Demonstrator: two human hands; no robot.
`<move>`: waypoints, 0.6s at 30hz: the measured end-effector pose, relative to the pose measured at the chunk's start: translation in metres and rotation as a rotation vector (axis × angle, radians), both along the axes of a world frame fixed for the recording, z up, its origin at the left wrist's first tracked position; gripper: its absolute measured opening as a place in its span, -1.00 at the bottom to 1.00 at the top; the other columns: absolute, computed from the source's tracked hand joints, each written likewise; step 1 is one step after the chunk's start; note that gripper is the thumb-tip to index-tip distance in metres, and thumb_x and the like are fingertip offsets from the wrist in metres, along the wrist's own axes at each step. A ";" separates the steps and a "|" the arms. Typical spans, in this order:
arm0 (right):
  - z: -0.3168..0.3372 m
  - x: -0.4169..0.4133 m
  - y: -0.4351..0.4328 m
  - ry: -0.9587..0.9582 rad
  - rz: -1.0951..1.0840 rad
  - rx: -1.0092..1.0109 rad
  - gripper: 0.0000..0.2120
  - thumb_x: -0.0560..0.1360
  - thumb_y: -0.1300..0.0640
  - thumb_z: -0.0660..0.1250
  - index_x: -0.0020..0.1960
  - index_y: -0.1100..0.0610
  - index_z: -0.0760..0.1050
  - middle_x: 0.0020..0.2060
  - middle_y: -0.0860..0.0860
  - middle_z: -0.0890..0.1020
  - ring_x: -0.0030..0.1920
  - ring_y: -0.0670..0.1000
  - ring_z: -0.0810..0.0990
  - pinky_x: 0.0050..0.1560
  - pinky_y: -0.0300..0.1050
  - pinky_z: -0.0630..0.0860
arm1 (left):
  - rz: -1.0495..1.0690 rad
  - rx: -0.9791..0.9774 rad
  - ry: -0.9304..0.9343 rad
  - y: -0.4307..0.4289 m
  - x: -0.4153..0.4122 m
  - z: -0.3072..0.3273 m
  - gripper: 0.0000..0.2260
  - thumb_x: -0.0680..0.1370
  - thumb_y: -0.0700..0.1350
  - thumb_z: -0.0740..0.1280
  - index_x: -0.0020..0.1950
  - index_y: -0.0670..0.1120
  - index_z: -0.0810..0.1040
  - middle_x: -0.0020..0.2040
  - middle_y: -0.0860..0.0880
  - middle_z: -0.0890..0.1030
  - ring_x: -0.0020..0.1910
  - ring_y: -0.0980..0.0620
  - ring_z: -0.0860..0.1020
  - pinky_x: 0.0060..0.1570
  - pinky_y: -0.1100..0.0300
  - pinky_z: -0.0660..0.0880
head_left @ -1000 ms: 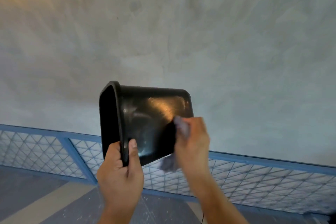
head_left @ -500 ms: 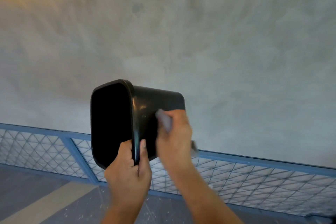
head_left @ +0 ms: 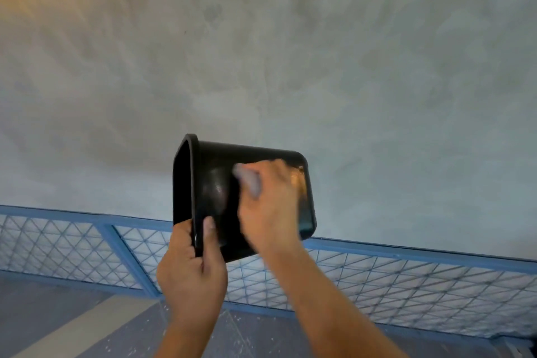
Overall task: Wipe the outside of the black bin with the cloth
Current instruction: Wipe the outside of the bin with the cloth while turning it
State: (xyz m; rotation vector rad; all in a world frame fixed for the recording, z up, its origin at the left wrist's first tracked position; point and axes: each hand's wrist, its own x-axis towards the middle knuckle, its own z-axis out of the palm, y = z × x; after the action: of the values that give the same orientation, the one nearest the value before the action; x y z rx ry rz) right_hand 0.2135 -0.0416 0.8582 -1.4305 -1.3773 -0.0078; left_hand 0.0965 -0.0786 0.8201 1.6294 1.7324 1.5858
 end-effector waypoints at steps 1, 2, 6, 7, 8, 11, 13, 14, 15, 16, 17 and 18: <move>-0.005 0.023 0.008 0.088 -0.084 -0.021 -0.86 0.56 0.29 0.41 0.02 0.08 0.65 -0.08 0.00 0.56 -0.09 0.07 0.60 -0.03 -0.30 0.44 | -0.006 -0.011 -0.028 -0.001 -0.002 0.000 -0.71 0.68 0.13 0.19 -0.05 -0.05 0.51 -0.35 0.10 0.54 -0.32 0.18 0.51 -0.38 0.24 0.31; -0.009 0.046 0.011 0.197 -0.145 -0.073 -0.91 0.59 0.23 0.39 0.00 0.07 0.62 -0.08 0.01 0.54 -0.10 0.08 0.61 -0.07 -0.36 0.39 | -0.023 -0.030 -0.063 -0.002 -0.003 0.001 -0.71 0.65 0.13 0.18 -0.02 -0.05 0.52 -0.31 0.10 0.56 -0.28 0.18 0.52 -0.36 0.26 0.32; -0.033 0.088 0.005 0.293 -0.117 -0.320 -0.95 0.69 0.02 0.24 0.12 -0.09 0.46 0.09 -0.04 0.47 -0.05 -0.12 0.54 -0.11 -0.43 0.47 | -0.083 -0.100 -0.171 0.002 -0.009 -0.002 -0.74 0.66 0.07 0.22 0.01 -0.09 0.53 -0.23 0.03 0.59 -0.21 0.11 0.55 -0.30 0.26 0.36; -0.037 0.089 0.001 0.295 -0.099 -0.312 -0.93 0.70 0.02 0.21 0.13 -0.14 0.43 0.09 -0.05 0.46 -0.02 -0.09 0.54 -0.08 -0.30 0.54 | -0.103 -0.097 -0.180 0.003 -0.010 -0.001 -0.73 0.64 0.11 0.20 0.00 -0.07 0.53 -0.22 0.02 0.60 -0.19 0.09 0.57 -0.29 0.24 0.39; -0.039 0.090 -0.002 0.304 -0.099 -0.297 -0.92 0.70 0.03 0.19 0.13 -0.15 0.41 0.06 -0.06 0.48 0.01 -0.06 0.55 -0.09 -0.23 0.55 | -0.126 -0.095 -0.188 0.004 -0.011 0.001 -0.71 0.62 0.15 0.19 0.01 -0.04 0.53 -0.20 0.02 0.62 -0.18 0.08 0.59 -0.28 0.22 0.41; -0.037 0.092 -0.008 0.433 -0.086 -0.278 -0.93 0.72 0.07 0.16 0.10 -0.07 0.39 -0.09 -0.05 0.57 -0.10 -0.06 0.57 -0.27 -0.39 0.43 | -0.216 -0.130 -0.230 0.003 -0.010 0.003 -0.74 0.59 0.20 0.16 0.05 0.07 0.51 -0.16 0.08 0.65 -0.13 0.12 0.63 -0.22 0.28 0.47; -0.038 0.094 -0.008 0.538 -0.078 -0.289 -0.95 0.72 0.07 0.17 0.12 -0.02 0.41 -0.11 -0.07 0.57 -0.14 -0.08 0.56 -0.31 -0.41 0.44 | -0.289 -0.179 -0.265 0.002 -0.006 0.003 -0.76 0.61 0.20 0.13 0.09 0.12 0.49 -0.06 0.20 0.65 -0.05 0.21 0.61 -0.14 0.30 0.47; -0.043 0.096 -0.007 0.591 -0.083 -0.287 -0.95 0.71 0.05 0.18 0.13 -0.02 0.42 -0.09 -0.08 0.57 -0.09 -0.06 0.58 -0.23 -0.38 0.45 | -0.331 -0.202 -0.275 0.001 -0.003 0.004 -0.76 0.62 0.19 0.10 0.13 0.15 0.49 -0.01 0.25 0.63 -0.02 0.25 0.60 -0.10 0.29 0.47; -0.049 0.098 -0.005 0.653 -0.101 -0.288 -0.95 0.71 0.03 0.20 0.12 -0.04 0.43 -0.06 -0.08 0.58 -0.02 -0.05 0.59 -0.14 -0.29 0.47 | -0.373 -0.225 -0.280 0.002 0.001 0.004 -0.75 0.64 0.19 0.08 0.18 0.18 0.48 0.02 0.30 0.61 0.01 0.28 0.59 -0.05 0.26 0.47; -0.057 0.101 -0.003 0.722 -0.134 -0.291 -0.95 0.70 0.02 0.21 0.11 -0.05 0.45 -0.04 -0.08 0.60 0.03 -0.03 0.60 -0.08 -0.22 0.48 | -0.418 -0.258 -0.280 0.004 0.004 0.005 -0.74 0.65 0.20 0.06 0.25 0.24 0.45 0.04 0.36 0.59 0.04 0.32 0.58 0.00 0.25 0.47; -0.065 0.103 -0.002 0.798 -0.170 -0.283 -0.94 0.69 0.01 0.23 0.11 -0.05 0.47 -0.03 -0.07 0.61 0.05 -0.01 0.61 -0.05 -0.17 0.48 | -0.471 -0.306 -0.274 0.008 0.006 0.007 -0.72 0.66 0.21 0.05 0.33 0.33 0.41 0.06 0.44 0.56 0.06 0.37 0.56 0.05 0.25 0.47; -0.072 0.104 -0.003 0.861 -0.210 -0.267 -0.93 0.68 0.01 0.25 0.11 -0.03 0.49 -0.02 -0.06 0.62 0.05 -0.01 0.61 -0.04 -0.16 0.48 | -0.524 -0.363 -0.266 0.013 0.007 0.010 -0.70 0.67 0.22 0.06 0.40 0.44 0.33 0.09 0.52 0.53 0.10 0.39 0.54 0.11 0.24 0.46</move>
State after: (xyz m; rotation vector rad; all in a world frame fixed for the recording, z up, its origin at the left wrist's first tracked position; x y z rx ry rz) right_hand 0.3175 -0.0444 0.7866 -1.5218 -0.5276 0.6063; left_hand 0.1036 -0.0652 0.8300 1.4540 1.2320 1.1048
